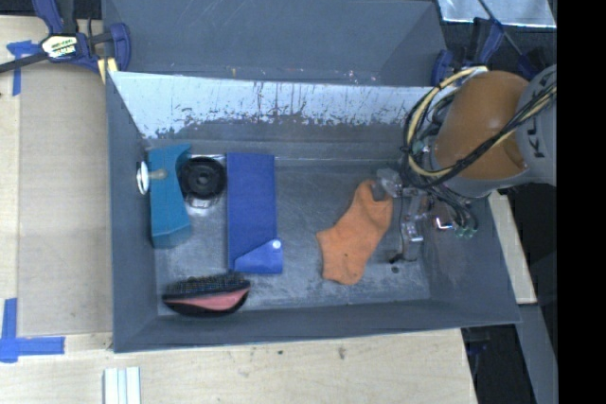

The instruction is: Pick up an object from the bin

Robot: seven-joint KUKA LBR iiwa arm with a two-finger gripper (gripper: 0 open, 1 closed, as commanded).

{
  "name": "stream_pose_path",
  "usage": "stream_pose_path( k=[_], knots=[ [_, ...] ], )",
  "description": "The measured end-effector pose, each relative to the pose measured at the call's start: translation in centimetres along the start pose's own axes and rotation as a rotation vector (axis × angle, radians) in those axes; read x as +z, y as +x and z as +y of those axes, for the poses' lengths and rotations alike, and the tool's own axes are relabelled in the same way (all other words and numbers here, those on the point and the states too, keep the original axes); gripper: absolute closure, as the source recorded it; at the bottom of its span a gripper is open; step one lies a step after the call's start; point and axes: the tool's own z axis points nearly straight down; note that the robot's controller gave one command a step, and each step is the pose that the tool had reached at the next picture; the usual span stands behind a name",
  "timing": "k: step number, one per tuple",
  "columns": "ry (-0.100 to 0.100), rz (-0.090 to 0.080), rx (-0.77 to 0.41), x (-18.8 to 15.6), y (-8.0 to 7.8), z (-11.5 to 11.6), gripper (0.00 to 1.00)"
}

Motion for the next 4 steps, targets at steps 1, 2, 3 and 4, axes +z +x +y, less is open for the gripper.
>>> stream_pose_path(
  k=[1,2,3,4],
  knots=[
    [0.003,-0.007,0.047,-0.1,-1.8,-0.1,1.00],
    [0.003,-0.007,0.047,-0.1,-1.8,-0.1,1.00],
    [0.004,-0.006,0.036,-0.4,-2.0,0.5,1.00],
    [0.003,-0.003,-0.011,-12.2,-3.7,2.7,1.00]
  ],
)
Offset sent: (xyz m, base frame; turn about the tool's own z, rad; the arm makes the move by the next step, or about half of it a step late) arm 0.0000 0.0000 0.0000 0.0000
